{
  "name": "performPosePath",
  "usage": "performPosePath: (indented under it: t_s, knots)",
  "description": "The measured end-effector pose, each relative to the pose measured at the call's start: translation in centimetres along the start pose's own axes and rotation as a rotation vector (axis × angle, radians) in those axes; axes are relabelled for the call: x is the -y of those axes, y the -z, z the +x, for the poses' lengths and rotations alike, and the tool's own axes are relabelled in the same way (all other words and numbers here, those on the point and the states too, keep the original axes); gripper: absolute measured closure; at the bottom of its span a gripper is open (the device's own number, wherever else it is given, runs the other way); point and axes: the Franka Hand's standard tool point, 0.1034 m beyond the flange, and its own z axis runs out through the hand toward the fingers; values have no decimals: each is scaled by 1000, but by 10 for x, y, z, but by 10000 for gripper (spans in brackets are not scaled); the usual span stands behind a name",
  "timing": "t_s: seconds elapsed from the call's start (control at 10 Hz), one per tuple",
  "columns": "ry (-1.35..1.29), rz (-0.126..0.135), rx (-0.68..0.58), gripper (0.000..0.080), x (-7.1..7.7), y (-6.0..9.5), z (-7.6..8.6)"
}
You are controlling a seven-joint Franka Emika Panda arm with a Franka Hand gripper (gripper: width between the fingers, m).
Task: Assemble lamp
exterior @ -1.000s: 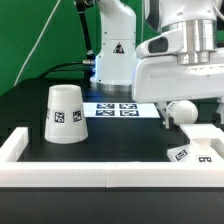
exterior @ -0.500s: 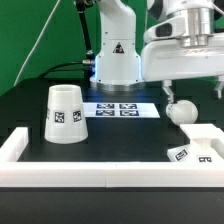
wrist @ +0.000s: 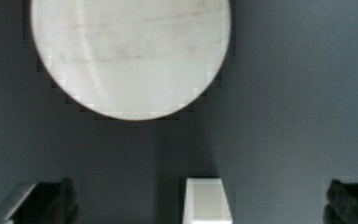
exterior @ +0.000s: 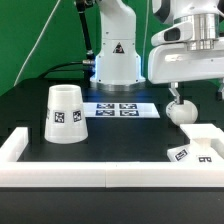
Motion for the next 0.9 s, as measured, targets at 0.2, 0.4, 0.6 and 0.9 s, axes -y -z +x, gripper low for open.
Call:
performPosePath:
  t_s: [0.2, 0.4, 0.6, 0.9]
  knots:
    - [135, 8, 178, 100, -19, -5, 7]
    - [122, 23, 333, 100, -23, -3, 3]
    - [121, 35, 457, 100, -19, -2, -1]
    - [112, 47, 653, 100, -13, -3, -6]
